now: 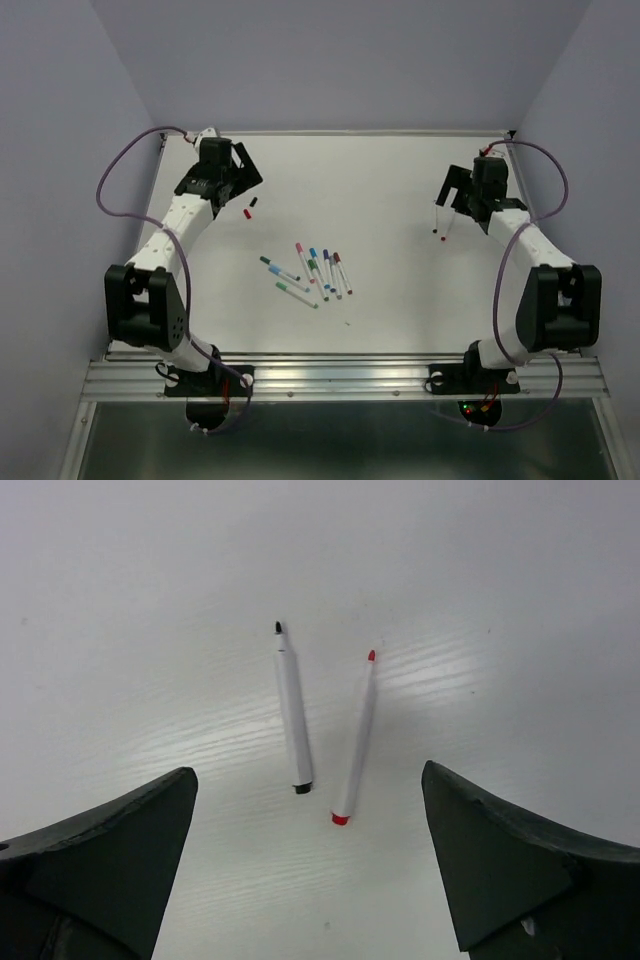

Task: Open the pen caps

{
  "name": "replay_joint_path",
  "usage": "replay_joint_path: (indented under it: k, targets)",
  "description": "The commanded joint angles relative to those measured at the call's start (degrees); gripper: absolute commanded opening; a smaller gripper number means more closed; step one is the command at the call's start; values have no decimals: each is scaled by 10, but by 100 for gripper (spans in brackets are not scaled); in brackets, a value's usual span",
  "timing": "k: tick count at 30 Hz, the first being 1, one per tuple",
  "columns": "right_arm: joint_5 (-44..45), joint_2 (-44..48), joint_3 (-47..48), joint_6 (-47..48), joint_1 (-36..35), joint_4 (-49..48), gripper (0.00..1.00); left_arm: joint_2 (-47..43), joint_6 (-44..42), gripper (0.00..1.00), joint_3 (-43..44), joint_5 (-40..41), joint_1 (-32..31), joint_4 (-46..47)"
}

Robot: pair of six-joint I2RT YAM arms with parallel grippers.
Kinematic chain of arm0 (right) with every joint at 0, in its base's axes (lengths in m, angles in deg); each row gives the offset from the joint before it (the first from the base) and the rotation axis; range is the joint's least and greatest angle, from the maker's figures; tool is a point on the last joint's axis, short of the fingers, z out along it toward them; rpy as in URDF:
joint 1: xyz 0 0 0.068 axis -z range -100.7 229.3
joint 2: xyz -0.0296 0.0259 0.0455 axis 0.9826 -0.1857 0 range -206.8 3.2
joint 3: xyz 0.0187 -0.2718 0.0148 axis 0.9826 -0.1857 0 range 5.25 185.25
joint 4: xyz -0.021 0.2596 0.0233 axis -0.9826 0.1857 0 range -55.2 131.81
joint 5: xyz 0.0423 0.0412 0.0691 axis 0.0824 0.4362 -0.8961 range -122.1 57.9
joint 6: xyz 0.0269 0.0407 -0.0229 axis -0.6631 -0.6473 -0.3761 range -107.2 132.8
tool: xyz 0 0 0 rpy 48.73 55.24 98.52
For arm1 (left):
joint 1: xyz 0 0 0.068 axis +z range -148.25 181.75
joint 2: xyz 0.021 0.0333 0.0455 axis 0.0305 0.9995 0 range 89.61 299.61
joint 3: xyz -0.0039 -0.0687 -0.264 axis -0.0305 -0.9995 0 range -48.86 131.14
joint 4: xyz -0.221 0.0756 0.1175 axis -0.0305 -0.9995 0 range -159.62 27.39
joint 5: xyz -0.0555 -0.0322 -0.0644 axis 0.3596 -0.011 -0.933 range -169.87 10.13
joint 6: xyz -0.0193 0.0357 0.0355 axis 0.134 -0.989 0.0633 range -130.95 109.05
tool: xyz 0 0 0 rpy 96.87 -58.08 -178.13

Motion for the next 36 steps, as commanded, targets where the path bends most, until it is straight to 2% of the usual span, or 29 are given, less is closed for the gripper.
replay_joint_path:
  k: [1,6,10,17,25,34,36]
  targets:
    - [-97,95,-26,17,-50,16,100,-82,1,99,-49,-59,-4,41]
    - [-51,109,-22,33,-233,79,100,-141,8,99,-109,-81,-4,55]
    - [-9,84,-10,28,-332,107,100,-182,15,99,-150,-84,-5,66]
    - [58,-12,14,10,-447,116,100,-213,12,99,-179,-99,-5,75]
    - [95,-72,27,-8,-500,129,100,-217,10,99,-187,-102,-5,72]
    - [107,-108,35,-27,-506,128,100,-226,8,99,-188,-95,-5,68]
    - [103,-121,40,-29,-506,128,95,-227,8,99,-186,-93,-5,67]
